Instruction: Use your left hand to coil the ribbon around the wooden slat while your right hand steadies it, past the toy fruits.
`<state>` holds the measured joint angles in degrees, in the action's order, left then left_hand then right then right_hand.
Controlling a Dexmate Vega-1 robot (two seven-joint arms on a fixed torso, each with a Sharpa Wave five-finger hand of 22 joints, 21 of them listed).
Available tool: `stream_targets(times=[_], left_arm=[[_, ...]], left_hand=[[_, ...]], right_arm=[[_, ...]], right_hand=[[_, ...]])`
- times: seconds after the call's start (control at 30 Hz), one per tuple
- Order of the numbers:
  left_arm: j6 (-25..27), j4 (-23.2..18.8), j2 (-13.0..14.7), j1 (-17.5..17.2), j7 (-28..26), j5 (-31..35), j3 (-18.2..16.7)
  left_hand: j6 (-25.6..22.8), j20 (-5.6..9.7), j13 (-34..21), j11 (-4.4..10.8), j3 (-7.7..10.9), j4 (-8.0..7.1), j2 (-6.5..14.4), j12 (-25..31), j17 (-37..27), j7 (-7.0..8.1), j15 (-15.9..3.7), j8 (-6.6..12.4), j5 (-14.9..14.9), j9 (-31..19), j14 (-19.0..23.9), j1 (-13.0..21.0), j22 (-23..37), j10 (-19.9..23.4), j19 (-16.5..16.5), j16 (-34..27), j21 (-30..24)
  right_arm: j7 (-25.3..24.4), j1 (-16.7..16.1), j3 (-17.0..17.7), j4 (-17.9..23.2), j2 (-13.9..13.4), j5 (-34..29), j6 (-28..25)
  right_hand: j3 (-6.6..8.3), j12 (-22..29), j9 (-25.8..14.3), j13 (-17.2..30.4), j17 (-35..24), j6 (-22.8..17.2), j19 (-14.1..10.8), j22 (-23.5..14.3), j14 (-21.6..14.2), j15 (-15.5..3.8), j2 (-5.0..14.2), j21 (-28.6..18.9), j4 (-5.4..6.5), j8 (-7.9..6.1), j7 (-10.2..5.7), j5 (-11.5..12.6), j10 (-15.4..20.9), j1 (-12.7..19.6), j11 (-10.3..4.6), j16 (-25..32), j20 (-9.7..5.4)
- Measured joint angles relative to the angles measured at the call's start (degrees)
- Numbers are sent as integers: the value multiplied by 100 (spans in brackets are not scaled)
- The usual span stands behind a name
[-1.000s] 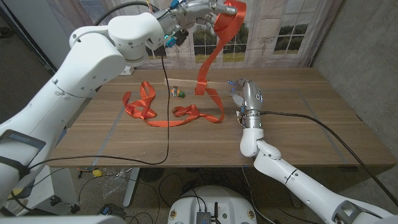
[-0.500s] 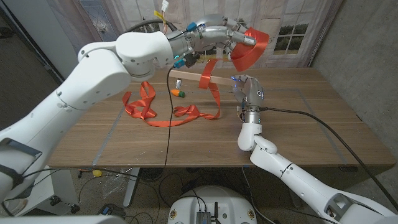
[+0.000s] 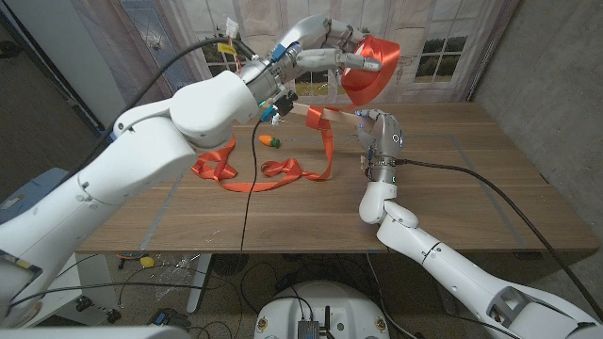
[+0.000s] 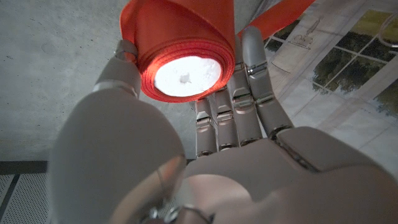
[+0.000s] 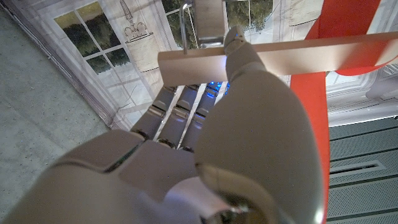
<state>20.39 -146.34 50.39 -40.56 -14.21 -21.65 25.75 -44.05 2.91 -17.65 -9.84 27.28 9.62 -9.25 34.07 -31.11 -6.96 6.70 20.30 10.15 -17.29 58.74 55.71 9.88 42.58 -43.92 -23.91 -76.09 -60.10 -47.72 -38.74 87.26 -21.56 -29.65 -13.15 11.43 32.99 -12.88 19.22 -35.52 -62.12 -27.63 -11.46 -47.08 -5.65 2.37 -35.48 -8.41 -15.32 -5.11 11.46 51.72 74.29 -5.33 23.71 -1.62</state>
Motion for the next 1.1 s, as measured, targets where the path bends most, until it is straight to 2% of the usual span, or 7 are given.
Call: stream_targets(times=[0.17, 0.27, 0.3, 0.43, 0.73, 1.1], left_arm=[[-71, -86, -180, -380, -667, 921, 28], [-72, -115, -328, -551, -824, 1535, -51], [-72, -117, -344, -566, -826, 1559, -62], [34, -122, -534, -655, -788, 2481, -161], [443, 20, -928, -442, -444, 3455, -235], [878, 236, -1271, -90, -237, 3869, -151]], left_hand=[[-12, 7, 0, 1, 0, 0, 0, -2, 7, -10, -8, -18, -4, -16, 7, 0, 0, 1, -7, 2, 0], [-40, 7, 0, 8, 0, 0, 0, -2, 12, -1, -16, -27, -5, -16, 15, 0, 0, 8, -7, 2, 0], [-40, 6, 0, 8, 0, 0, 0, -5, 13, -1, -16, -28, -5, -16, 15, 0, 0, 8, -7, 2, 0], [-41, 6, 0, 8, 0, 0, 0, -23, 15, -2, -16, -48, -5, -16, 15, 0, 0, 8, -6, 18, 0], [-59, 6, -1, 9, 0, 0, -1, -40, 16, -20, -16, -57, 3, -17, 15, 1, 0, 7, -6, 45, 0], [-59, 5, -43, 11, 0, 0, -1, -67, 36, -20, -16, -63, 8, -19, 15, 1, 0, 5, -5, 46, 0]], right_arm=[[-22, 22, -25, 0, -24, 1, -35], [-49, 28, -38, 6, -43, 1, -35], [-55, 29, -38, 6, -44, 1, -35], [-85, 34, -57, 20, -73, -3, -6], [-157, 21, -83, 29, -142, -44, 157], [-228, -44, -85, 42, -204, -80, 313]], right_hand=[[-5, 0, -1, 1, 1, 0, 0, 0, -9, -9, 0, -39, -5, -17, 0, 0, 0, 0, 0, -11, 0], [-9, 0, -4, 2, -14, 1, 0, 0, -9, -9, 0, -39, -10, -17, 0, 0, 0, 0, 0, -12, 0], [-12, 0, -5, 3, -21, 1, 0, 0, -9, -9, 0, -39, -12, -17, 0, 0, 0, 0, 0, -12, 0], [-18, 0, -6, 4, -22, 1, 0, 0, -9, -9, 0, -39, -18, -17, -1, -1, 0, 0, 0, -20, 0], [-15, 0, -6, 7, -21, 2, 21, -1, -9, -9, 0, -89, -16, -15, -2, -17, 0, 0, -1, -21, -22], [-15, 0, -3, 7, -48, 3, 42, -1, -8, -8, 0, -89, -17, -11, -2, -3, 0, 0, -1, -43, -42]])
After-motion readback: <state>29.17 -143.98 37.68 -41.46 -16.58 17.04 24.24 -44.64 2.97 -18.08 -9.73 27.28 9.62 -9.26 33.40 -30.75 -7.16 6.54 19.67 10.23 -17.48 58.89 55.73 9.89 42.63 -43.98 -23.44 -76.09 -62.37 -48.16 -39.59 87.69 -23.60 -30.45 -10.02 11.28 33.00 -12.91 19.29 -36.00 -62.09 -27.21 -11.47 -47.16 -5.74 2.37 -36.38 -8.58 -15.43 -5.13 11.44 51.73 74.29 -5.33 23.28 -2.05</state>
